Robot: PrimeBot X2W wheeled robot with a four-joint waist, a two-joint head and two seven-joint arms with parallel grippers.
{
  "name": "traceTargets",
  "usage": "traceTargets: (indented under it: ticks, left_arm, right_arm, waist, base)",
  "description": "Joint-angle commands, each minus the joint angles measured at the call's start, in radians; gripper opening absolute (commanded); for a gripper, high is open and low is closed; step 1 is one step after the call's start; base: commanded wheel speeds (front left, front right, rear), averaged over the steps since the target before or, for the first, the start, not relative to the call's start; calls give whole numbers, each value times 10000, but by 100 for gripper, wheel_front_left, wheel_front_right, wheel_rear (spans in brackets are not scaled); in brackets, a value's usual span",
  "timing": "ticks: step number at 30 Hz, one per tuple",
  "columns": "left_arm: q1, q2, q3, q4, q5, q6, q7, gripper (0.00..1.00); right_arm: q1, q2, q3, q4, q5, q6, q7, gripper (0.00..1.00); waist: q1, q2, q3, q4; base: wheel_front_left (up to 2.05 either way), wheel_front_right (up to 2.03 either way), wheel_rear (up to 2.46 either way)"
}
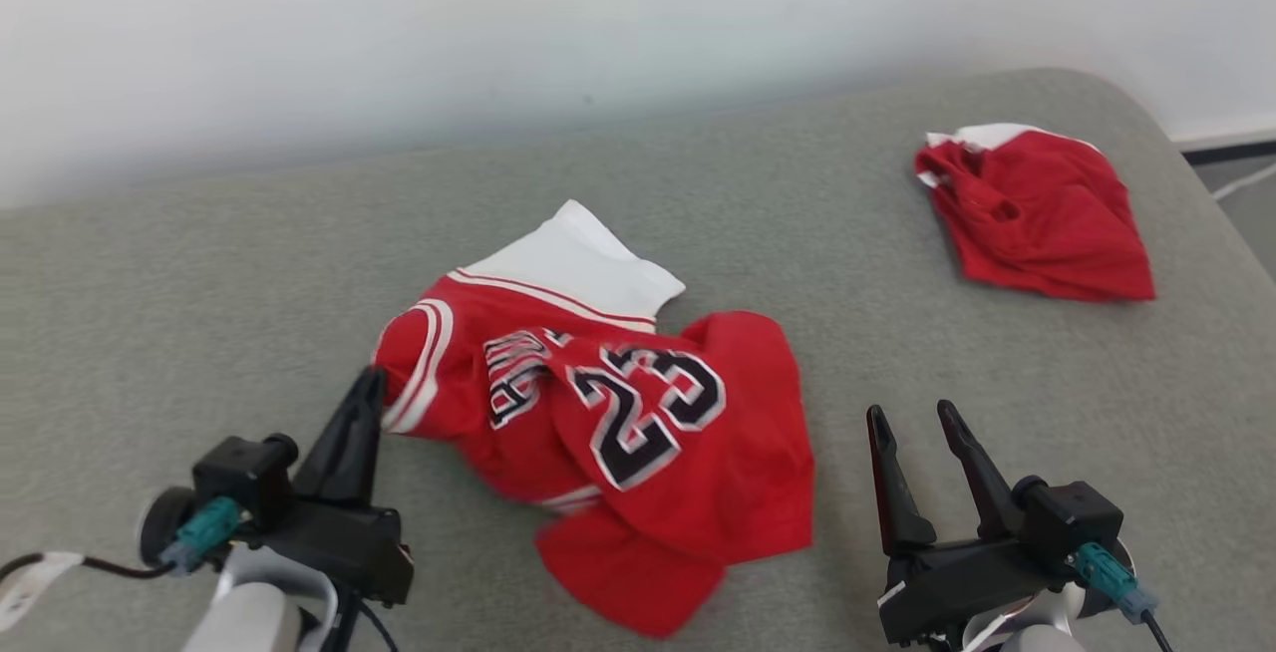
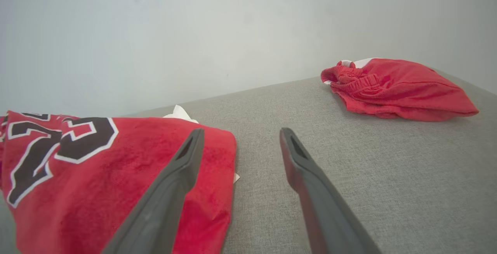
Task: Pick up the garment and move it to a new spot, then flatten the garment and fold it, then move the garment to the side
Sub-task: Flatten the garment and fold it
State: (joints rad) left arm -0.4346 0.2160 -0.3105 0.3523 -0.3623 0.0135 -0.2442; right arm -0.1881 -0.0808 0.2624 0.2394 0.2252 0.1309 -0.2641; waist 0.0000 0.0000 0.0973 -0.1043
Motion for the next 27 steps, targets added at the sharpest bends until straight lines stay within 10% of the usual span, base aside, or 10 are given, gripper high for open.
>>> traceTargets:
  ticks: [1,16,27]
  left_arm:
    - [170,134,18,-219,113,57,84,0]
    - [2131,1631,160,-5788,585,1165,2744,0]
    - [1763,2039,367,-6745,449,1168,3279,0]
  right_arm:
    - [152,25,-16,-3,2,-3,-9,100]
    - [212,179,-194,-10,15,-3,-20,100]
    - [11,154,-180,50,-41,-3,-22,100]
  waist:
    - [0,0,-223,340]
    - [0,0,-197,898]
    - [0,0,-36,770]
  base:
    - [0,0,0]
    - [0,0,0]
    - [0,0,0]
